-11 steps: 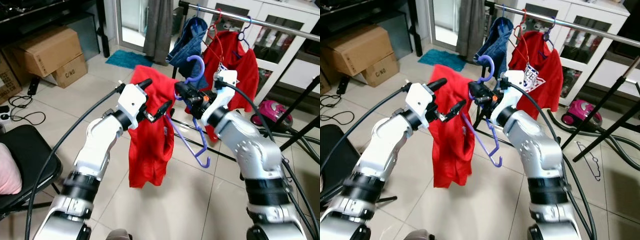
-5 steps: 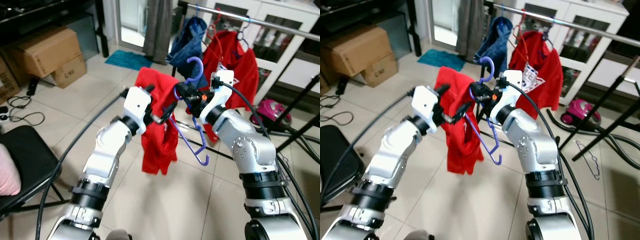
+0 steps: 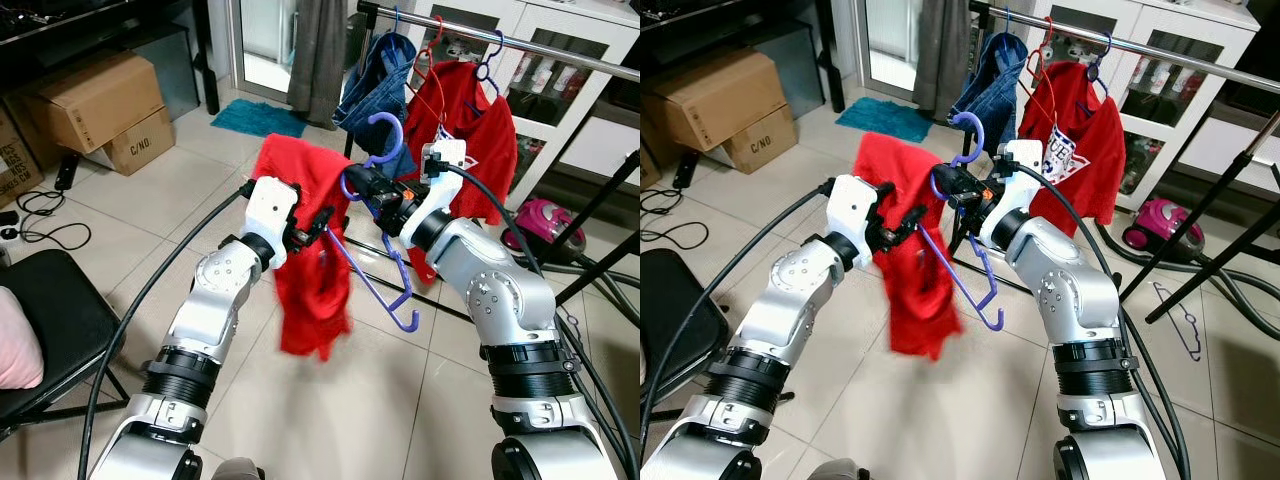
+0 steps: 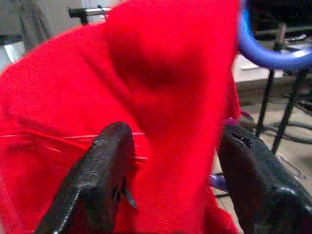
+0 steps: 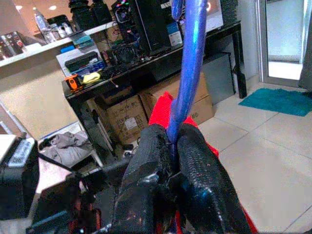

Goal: Hang hanger

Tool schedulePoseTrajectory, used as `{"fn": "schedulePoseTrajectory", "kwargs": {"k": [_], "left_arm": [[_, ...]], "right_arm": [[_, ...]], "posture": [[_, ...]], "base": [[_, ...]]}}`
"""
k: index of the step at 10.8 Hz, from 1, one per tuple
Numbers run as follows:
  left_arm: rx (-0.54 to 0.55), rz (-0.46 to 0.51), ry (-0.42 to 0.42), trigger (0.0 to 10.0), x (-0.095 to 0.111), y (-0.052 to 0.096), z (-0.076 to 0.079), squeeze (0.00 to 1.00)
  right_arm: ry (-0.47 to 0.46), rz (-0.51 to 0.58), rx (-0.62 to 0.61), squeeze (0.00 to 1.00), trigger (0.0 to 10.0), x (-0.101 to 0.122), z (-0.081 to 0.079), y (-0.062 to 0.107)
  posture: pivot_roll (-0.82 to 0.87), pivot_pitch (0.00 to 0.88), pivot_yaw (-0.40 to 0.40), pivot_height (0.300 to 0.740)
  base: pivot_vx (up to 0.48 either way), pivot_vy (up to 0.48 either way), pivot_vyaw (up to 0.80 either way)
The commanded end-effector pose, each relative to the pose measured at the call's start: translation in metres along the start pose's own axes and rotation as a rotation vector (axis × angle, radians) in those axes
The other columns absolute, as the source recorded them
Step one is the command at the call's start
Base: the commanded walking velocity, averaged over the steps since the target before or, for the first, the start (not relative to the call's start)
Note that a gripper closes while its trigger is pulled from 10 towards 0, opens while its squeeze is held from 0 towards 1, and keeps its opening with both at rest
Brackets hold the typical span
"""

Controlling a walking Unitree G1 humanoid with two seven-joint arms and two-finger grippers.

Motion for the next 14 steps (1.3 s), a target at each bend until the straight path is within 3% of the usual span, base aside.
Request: {"fn": "schedulePoseTrajectory", "kwargs": {"k": [1,4,7,14], "left_arm": [[-0.034,-0.022,-0.008,0.0,-0.002,-0.004,0.007,0.00],[-0.010,-0.036,-0.001,0.0,-0.006,-0.003,0.012,0.00],[0.073,-0.053,-0.020,0.0,-0.006,-0.003,-0.005,0.00],[0.071,-0.025,-0.063,0.0,0.002,-0.003,-0.010,0.00]], "right_arm": [[0.018,0.061,0.025,0.00,10.0,0.020,-0.002,0.000],[0.015,0.070,0.024,0.00,10.0,0.023,0.001,0.001],[0.013,0.079,0.033,0.00,10.0,0.026,0.002,0.001],[0.029,0.078,0.027,0.00,10.0,0.027,0.005,0.002]], "posture": [[0.03,0.000,-0.051,0.740],[0.03,0.000,-0.052,0.740],[0.04,0.000,-0.052,0.740],[0.04,0.000,-0.053,0.740]], "base": [[0.000,0.000,0.00],[0.000,0.000,0.00],[0.000,0.000,0.00],[0.000,0.000,0.00]]}}
Point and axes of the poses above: a point about 5 cm out from each wrist's last joint towards the gripper, its own y axis pointing back from the gripper into the wrist, its own x axis along the axis of the wrist's last joint, z = x × y, the point moved 3 cm from there along -y, pointing out of the wrist towards the gripper, and after that the axes turned 5 degrees about y, right-handed, at the moved point
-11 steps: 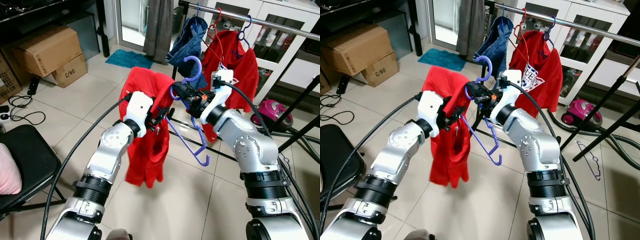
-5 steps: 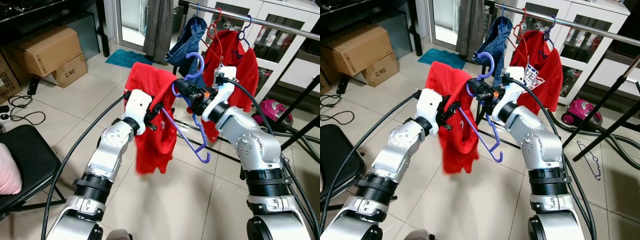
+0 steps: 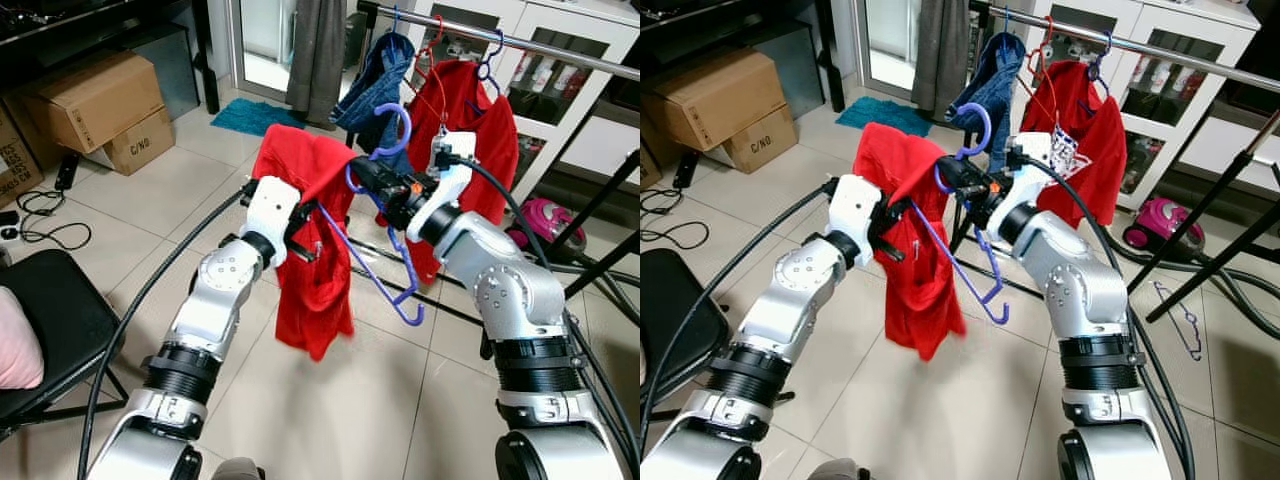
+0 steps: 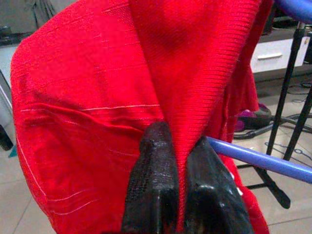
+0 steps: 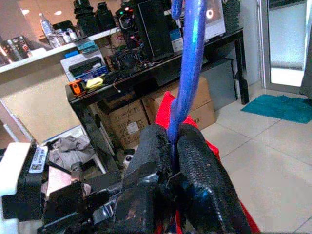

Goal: Hang hanger

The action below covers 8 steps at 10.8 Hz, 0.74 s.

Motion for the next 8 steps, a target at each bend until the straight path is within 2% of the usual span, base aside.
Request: {"fn": "schedulePoseTrajectory", "kwargs": {"k": [1,3,4,5,6,8], "left_arm": [[0.000,0.001,-0.020,0.0,0.003,-0.002,-0.002,0.00],[-0.015,0.004,-0.050,0.0,0.005,-0.002,-0.002,0.00],[-0.029,0.008,-0.141,0.0,0.014,-0.002,-0.006,0.00],[-0.036,0.008,-0.176,0.0,0.019,-0.002,-0.009,0.00],[-0.077,0.014,-0.228,0.0,0.036,-0.001,-0.016,0.00],[-0.136,0.024,-0.271,0.0,0.058,0.000,-0.020,0.00]], "right_arm": [[0.022,0.053,0.012,0.00,10.0,0.017,0.001,-0.001],[0.026,0.050,0.015,0.00,10.0,0.017,0.001,-0.001],[0.030,0.039,0.016,0.00,10.0,0.015,0.001,-0.001],[0.032,0.031,0.017,0.00,10.0,0.014,0.001,-0.001],[0.046,-0.012,0.018,0.00,10.0,0.007,0.001,0.000],[0.068,-0.052,0.028,0.00,10.0,-0.001,0.000,0.001]], "posture": [[0.04,0.000,-0.054,0.740],[0.04,0.000,-0.052,0.740],[0.04,0.000,-0.052,0.740],[0.04,0.000,-0.051,0.740],[0.04,0.000,-0.051,0.740],[0.05,0.000,-0.049,0.740]], "base": [[0.000,0.000,0.00],[0.000,0.000,0.00],[0.000,0.000,0.00],[0.000,0.000,0.00],[0.000,0.000,0.00],[0.000,0.000,0.00]]}}
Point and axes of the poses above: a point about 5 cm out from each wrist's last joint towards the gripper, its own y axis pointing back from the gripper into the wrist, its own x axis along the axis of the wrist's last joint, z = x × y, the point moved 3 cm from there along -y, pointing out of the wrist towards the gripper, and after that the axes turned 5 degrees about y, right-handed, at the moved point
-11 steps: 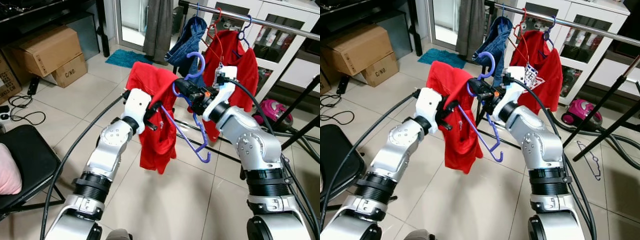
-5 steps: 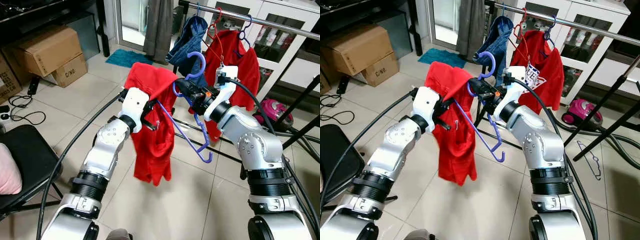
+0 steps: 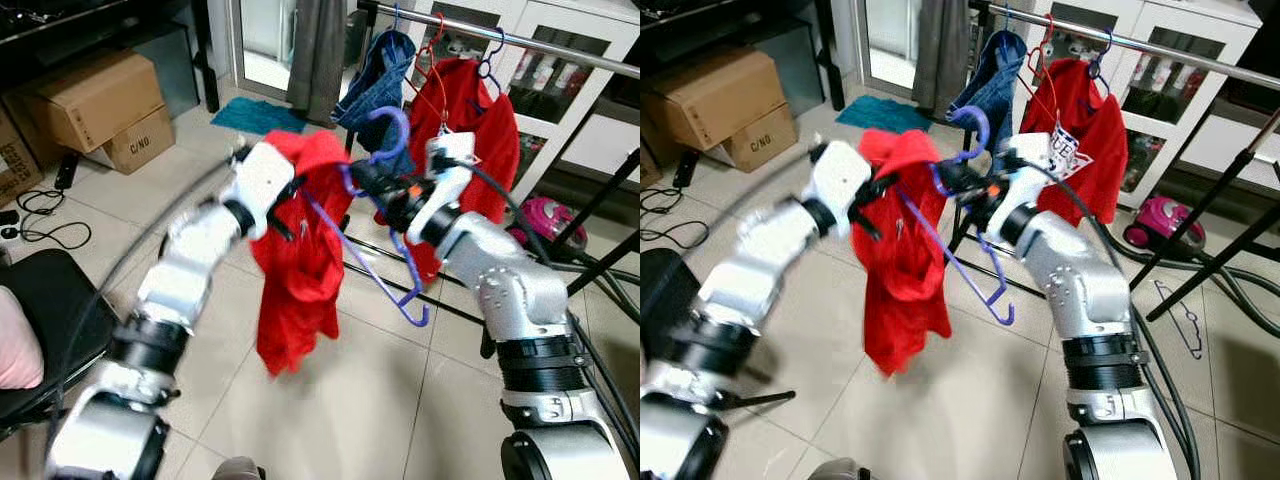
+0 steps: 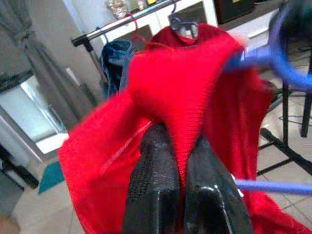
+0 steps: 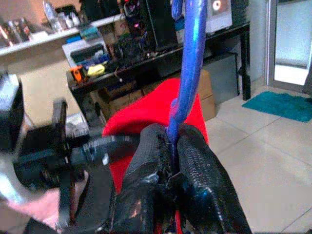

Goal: Hang hanger

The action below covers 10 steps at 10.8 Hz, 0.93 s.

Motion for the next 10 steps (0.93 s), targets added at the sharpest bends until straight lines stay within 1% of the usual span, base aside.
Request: {"fn": "schedulePoseTrajectory", "kwargs": {"k": [1,2,3,5,6,7,8,9,10], "left_arm": [[-0.040,0.031,-0.032,0.0,0.015,-0.003,0.002,0.00],[-0.064,0.020,-0.036,0.0,0.016,-0.003,0.005,0.00],[-0.086,0.000,-0.024,0.0,0.012,-0.004,0.009,0.00],[-0.094,-0.051,-0.067,0.0,0.005,-0.001,0.004,0.00],[-0.092,-0.075,-0.096,10.0,0.003,0.001,0.002,0.00],[-0.143,-0.075,-0.035,10.0,0.001,0.003,0.007,0.89],[-0.169,-0.079,-0.009,10.0,0.001,0.004,0.010,1.00],[-0.212,-0.109,-0.003,10.0,-0.005,0.008,0.015,1.00],[-0.229,-0.122,0.003,10.0,-0.008,0.012,0.015,1.00]], "right_arm": [[0.014,-0.009,0.001,0.00,10.0,0.002,0.003,0.001],[0.019,-0.004,0.013,0.00,10.0,0.002,0.001,0.001],[0.019,0.005,0.031,0.00,10.0,0.003,-0.003,0.001],[0.023,0.010,0.078,0.00,10.0,0.004,-0.010,0.004],[0.024,0.009,0.080,0.00,10.0,0.003,-0.010,0.004],[0.024,0.009,0.083,0.00,10.0,0.003,-0.010,0.004],[0.024,0.009,0.084,0.00,10.0,0.003,-0.010,0.004],[0.026,0.008,0.087,0.00,10.0,0.004,-0.010,0.004],[0.028,0.007,0.087,0.00,10.0,0.004,-0.009,0.005]], "posture": [[0.05,0.000,-0.047,0.740],[0.05,0.000,-0.043,0.740],[0.04,0.000,-0.039,0.740],[0.04,0.000,-0.035,0.740],[0.04,0.000,-0.035,0.740],[0.04,0.000,-0.036,0.740],[0.04,0.000,-0.036,0.740],[0.04,0.000,-0.037,0.740],[0.04,0.000,-0.037,0.740]], "base": [[0.000,0.000,0.00],[0.000,0.000,0.00],[0.000,0.000,0.00],[0.000,0.000,0.00],[0.000,0.000,0.00],[0.000,0.000,0.00],[0.000,0.000,0.00],[0.000,0.000,0.00],[0.000,0.000,0.00]]}}
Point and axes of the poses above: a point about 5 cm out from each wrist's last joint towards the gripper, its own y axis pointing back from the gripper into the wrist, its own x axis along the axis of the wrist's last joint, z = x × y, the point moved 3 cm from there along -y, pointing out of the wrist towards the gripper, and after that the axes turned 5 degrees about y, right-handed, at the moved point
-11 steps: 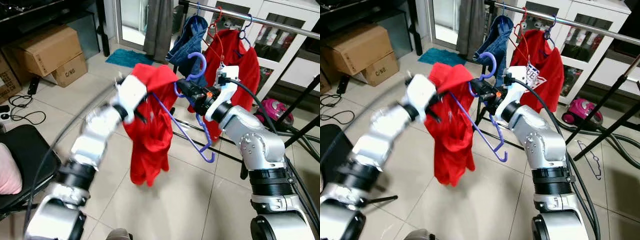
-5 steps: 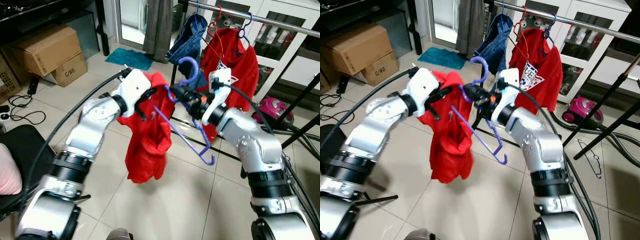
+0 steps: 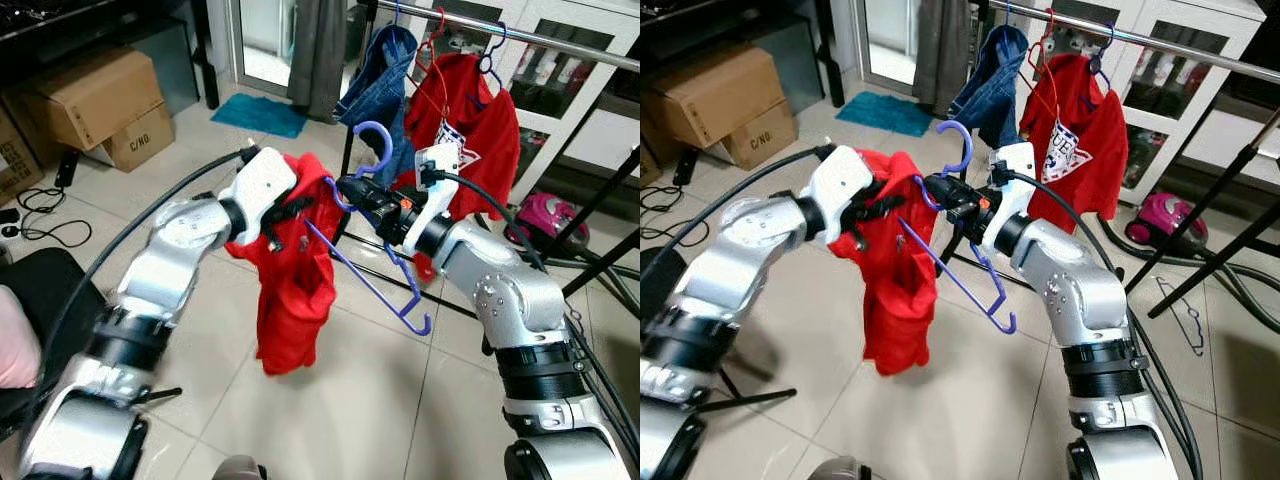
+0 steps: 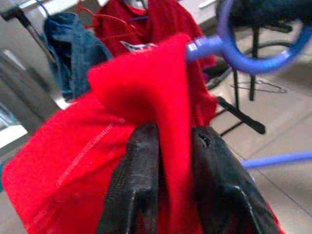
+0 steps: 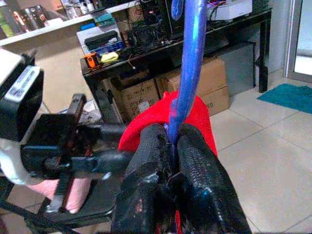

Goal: Hang hanger

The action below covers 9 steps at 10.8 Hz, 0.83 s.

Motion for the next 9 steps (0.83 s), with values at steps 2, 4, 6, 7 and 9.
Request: {"fn": "schedulePoseTrajectory", "kwargs": {"k": [2,4,6,7,9], "left_arm": [[-0.091,-0.021,0.029,10.0,-0.004,0.013,0.001,1.00],[-0.217,0.001,0.025,10.0,0.000,0.027,0.007,1.00],[-0.320,0.108,0.012,10.0,0.019,0.043,0.005,1.00],[-0.395,0.210,0.034,10.0,0.042,0.059,0.000,1.00],[-0.438,0.237,0.000,10.0,0.065,0.081,-0.022,1.00]], "right_arm": [[0.031,0.031,0.035,0.00,10.0,0.012,-0.002,0.005],[0.053,0.018,0.080,0.00,10.0,0.013,-0.004,0.009],[0.080,0.002,0.138,0.00,10.0,0.014,-0.007,0.015],[0.118,-0.019,0.184,0.00,10.0,0.015,-0.009,0.021],[0.200,-0.076,0.238,0.00,10.0,0.015,-0.010,0.031]], "posture": [[0.04,0.000,-0.036,0.740],[0.05,0.000,-0.039,0.740],[0.05,0.000,-0.045,0.740],[0.06,0.000,-0.049,0.740],[0.06,0.000,-0.054,0.740]], "base": [[0.000,0.000,0.00],[0.000,0.000,0.00],[0.000,0.000,0.00],[0.000,0.000,0.00],[0.000,0.000,0.00]]}}
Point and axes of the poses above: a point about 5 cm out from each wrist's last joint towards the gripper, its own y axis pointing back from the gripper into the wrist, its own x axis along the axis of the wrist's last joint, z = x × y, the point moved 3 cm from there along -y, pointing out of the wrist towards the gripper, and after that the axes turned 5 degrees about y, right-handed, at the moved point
